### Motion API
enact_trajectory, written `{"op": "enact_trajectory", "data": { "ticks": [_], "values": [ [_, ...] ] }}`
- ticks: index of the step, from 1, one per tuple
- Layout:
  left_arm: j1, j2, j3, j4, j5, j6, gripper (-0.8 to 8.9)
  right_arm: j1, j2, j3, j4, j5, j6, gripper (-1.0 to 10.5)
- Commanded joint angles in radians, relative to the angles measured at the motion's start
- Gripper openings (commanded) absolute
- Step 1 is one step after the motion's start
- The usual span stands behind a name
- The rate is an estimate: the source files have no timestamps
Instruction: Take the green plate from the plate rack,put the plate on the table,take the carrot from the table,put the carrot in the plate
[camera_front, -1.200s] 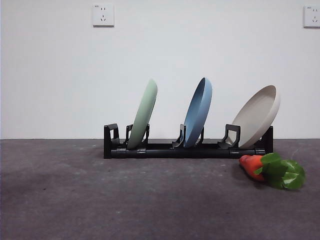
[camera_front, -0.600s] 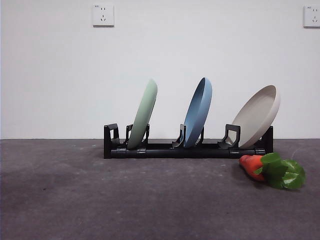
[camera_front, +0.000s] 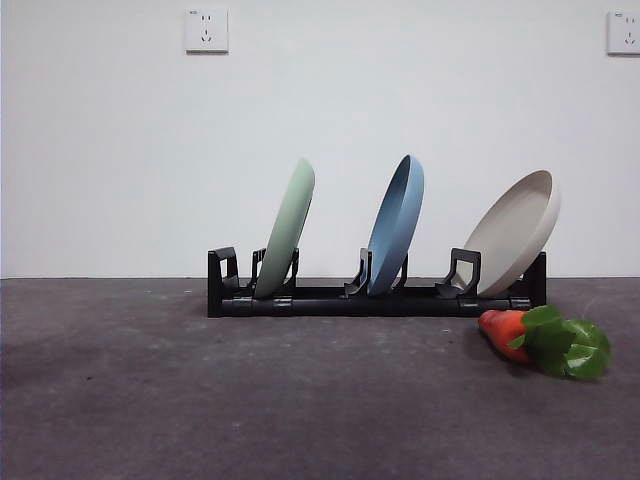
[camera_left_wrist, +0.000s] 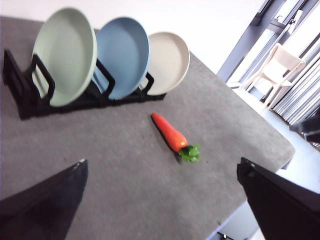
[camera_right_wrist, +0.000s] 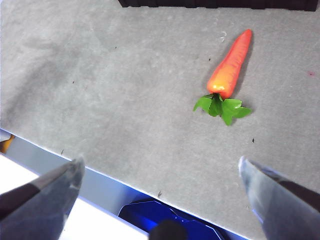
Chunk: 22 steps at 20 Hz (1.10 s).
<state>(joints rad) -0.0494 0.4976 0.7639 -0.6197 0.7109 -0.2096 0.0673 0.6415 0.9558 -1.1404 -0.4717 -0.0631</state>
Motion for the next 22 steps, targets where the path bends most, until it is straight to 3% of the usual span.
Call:
{"op": "enact_trajectory", "data": {
  "ticks": [1,5,12,17,22],
  "values": [
    [-0.022,0.075,0.032,0.072,0.003,0.000,5.03,0.002,0.000,0.003,0.002,-0.001,0.006,6.0],
    [-0.092,0.269,0.130,0.200,-0.023,0.001,5.03,0.002,0.000,0.003,0.002,-0.001,0.010,6.0],
    [-0.260,0.701,0.386,0.361,-0.241,0.082,5.03,0.002,0.000,0.003,0.002,-0.001,0.013,6.0],
    [-0.325,0.977,0.521,0.486,-0.354,0.116,5.03,0.002,0.000,0.003,0.001,-0.001,0.013,6.0],
    [-0.352,1.159,0.536,0.623,-0.435,0.143,5.03,0.002,0.000,0.003,-0.012,-0.001,0.021,6.0]
  ]
}}
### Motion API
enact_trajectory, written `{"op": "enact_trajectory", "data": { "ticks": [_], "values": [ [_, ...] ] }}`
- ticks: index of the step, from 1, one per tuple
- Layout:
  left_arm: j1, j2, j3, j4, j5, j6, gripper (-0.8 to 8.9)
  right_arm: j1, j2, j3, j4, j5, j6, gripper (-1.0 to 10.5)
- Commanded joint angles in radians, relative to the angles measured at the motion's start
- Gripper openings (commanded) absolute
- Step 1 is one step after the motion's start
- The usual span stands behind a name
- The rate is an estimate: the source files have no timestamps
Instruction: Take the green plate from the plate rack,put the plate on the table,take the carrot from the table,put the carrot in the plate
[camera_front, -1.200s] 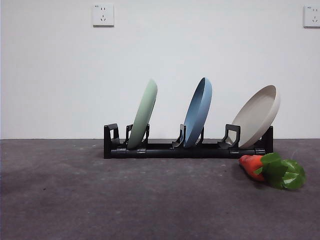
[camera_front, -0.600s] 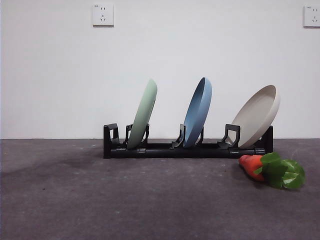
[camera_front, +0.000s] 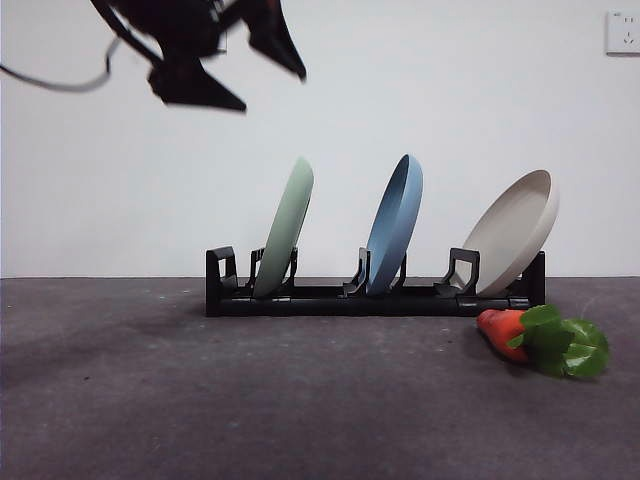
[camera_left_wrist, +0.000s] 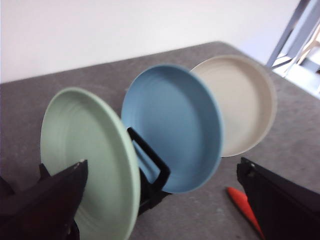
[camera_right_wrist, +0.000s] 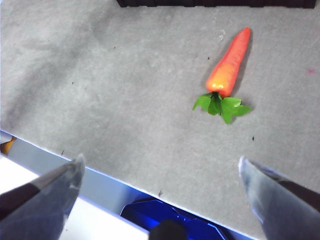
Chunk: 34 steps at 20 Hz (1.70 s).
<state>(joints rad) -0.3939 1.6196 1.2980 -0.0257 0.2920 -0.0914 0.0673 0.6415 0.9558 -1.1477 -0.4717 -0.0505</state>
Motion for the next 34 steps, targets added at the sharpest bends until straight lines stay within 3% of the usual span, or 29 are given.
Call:
{"op": "enact_trajectory", "data": {
  "ticks": [1,12,19,23,34],
  "values": [
    [-0.012,0.067,0.002,0.052,-0.029,0.035,5.03,0.002,0.000,0.003,-0.011,-0.001,0.008,6.0],
    [-0.045,0.239,0.002,0.148,-0.108,0.051,4.91,0.002,0.000,0.003,-0.026,-0.001,0.008,6.0],
    [-0.057,0.243,0.002,0.180,-0.103,0.051,0.88,0.002,0.000,0.003,-0.026,-0.001,0.008,6.0],
    [-0.057,0.243,0.002,0.179,-0.101,0.051,-0.08,0.002,0.000,0.003,-0.026,-0.001,0.008,6.0],
    [-0.045,0.240,0.027,0.197,-0.093,0.039,-0.08,0.002,0.000,0.003,-0.029,-0.001,0.008,5.9]
  ]
}}
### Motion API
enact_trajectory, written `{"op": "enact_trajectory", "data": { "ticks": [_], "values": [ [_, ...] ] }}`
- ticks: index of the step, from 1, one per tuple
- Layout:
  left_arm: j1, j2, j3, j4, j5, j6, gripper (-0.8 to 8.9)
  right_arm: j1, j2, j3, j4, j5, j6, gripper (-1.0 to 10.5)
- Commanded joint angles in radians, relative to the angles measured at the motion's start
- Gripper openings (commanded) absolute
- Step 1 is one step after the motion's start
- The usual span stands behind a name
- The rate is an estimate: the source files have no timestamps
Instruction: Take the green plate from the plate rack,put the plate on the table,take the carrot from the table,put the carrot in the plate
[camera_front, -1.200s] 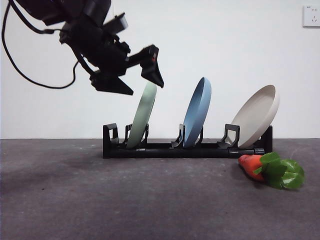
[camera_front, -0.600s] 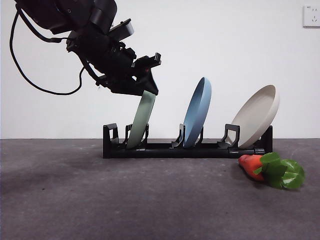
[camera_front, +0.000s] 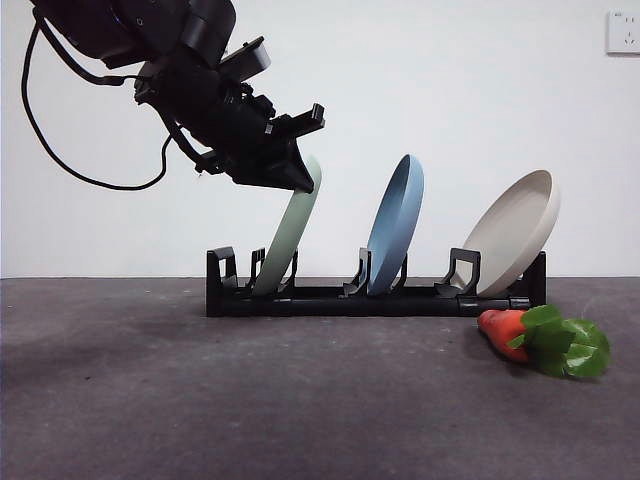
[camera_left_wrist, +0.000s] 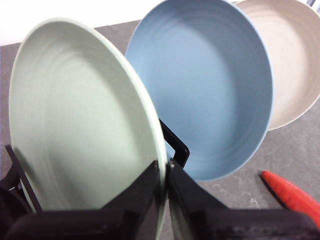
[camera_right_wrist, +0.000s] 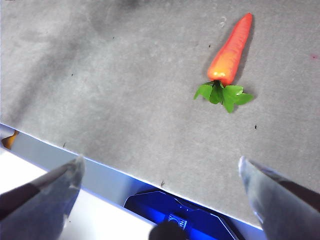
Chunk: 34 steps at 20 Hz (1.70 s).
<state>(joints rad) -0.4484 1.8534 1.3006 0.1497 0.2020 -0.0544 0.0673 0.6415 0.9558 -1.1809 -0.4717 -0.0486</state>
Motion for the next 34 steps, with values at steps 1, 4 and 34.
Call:
{"op": "enact_trajectory", "data": {
  "ticks": [1,4,34],
  "values": [
    [0.013,0.005,0.040,0.020,0.020,0.000,-0.08,0.002,0.000,0.003,0.004,-0.001,0.006,5.9],
    [0.014,-0.009,0.104,-0.019,0.043,-0.005,-0.08,0.002,0.000,0.003,0.004,-0.001,0.006,5.9],
    [-0.539,-0.333,-0.360,-0.551,-0.445,0.375,-0.06,0.002,0.000,0.003,0.005,0.000,0.014,6.0]
  ]
}}
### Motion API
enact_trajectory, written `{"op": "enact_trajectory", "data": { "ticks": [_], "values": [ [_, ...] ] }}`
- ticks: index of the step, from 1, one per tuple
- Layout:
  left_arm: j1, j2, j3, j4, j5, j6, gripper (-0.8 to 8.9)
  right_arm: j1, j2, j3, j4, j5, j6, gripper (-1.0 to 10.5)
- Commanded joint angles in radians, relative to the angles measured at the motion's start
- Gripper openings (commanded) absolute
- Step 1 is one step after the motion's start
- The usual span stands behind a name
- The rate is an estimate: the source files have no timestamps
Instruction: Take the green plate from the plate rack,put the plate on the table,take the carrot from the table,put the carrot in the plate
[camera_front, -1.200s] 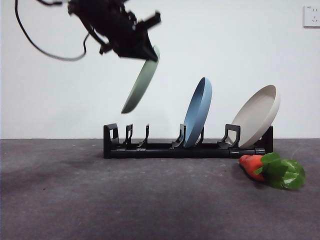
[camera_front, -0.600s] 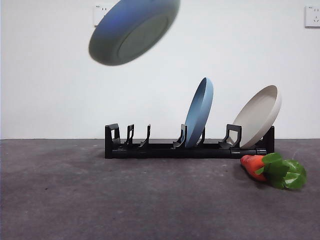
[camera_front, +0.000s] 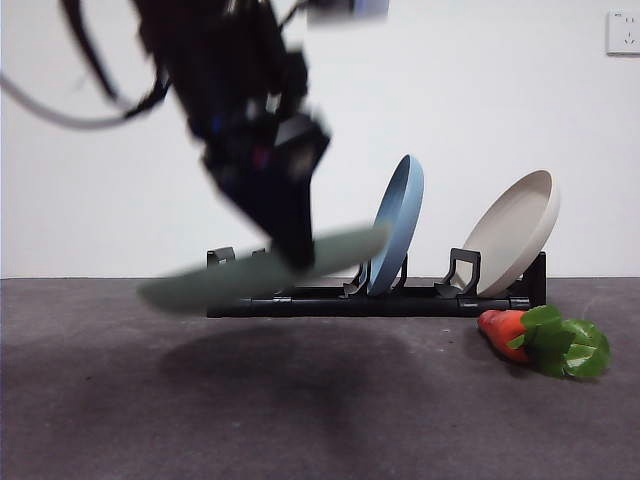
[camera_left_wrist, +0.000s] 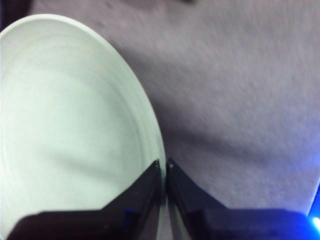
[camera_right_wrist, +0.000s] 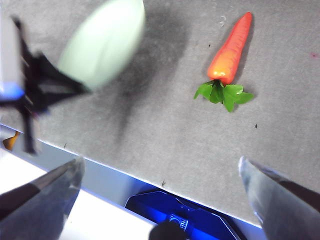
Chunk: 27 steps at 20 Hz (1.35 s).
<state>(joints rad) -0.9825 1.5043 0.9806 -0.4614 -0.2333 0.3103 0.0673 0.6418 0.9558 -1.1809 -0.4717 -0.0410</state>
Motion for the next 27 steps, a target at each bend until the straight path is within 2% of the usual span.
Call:
{"op": "enact_trajectory", "data": {
  "ticks": [1,6,11,12,14,15,16,20,23,27],
  "values": [
    [-0.007,0.025,-0.063,0.097,-0.010,0.011,-0.06,0.002,0.000,0.003,0.005,0.000,0.006,6.0],
    [-0.026,0.135,-0.085,0.180,-0.010,0.055,-0.06,0.002,0.000,0.003,0.005,0.000,0.006,6.0],
    [-0.032,0.179,-0.085,0.178,0.003,0.050,0.07,0.002,0.001,0.003,0.004,0.001,0.007,6.0],
    [-0.032,0.179,-0.084,0.176,0.002,0.032,0.62,0.002,0.008,0.003,0.004,0.002,0.007,5.9],
    [-0.031,0.179,-0.084,0.169,0.001,0.008,3.11,0.002,0.026,0.003,0.005,0.003,0.007,5.9],
    [-0.031,0.179,-0.083,0.168,0.001,0.003,4.05,0.002,0.040,0.003,0.005,0.003,0.006,6.0],
    [-0.031,0.177,-0.082,0.168,0.000,0.003,4.39,0.002,0.058,0.003,0.006,0.003,0.006,6.0],
    [-0.031,0.109,-0.070,0.164,-0.008,-0.035,4.40,0.002,0.146,0.003,0.079,0.006,0.009,5.9],
    [-0.031,-0.011,-0.012,0.076,-0.012,-0.088,4.40,0.013,0.261,0.003,0.192,0.010,0.050,5.9],
    [-0.031,-0.214,0.109,-0.047,-0.004,-0.186,4.40,0.075,0.463,0.003,0.364,0.106,0.087,5.9]
  ]
}}
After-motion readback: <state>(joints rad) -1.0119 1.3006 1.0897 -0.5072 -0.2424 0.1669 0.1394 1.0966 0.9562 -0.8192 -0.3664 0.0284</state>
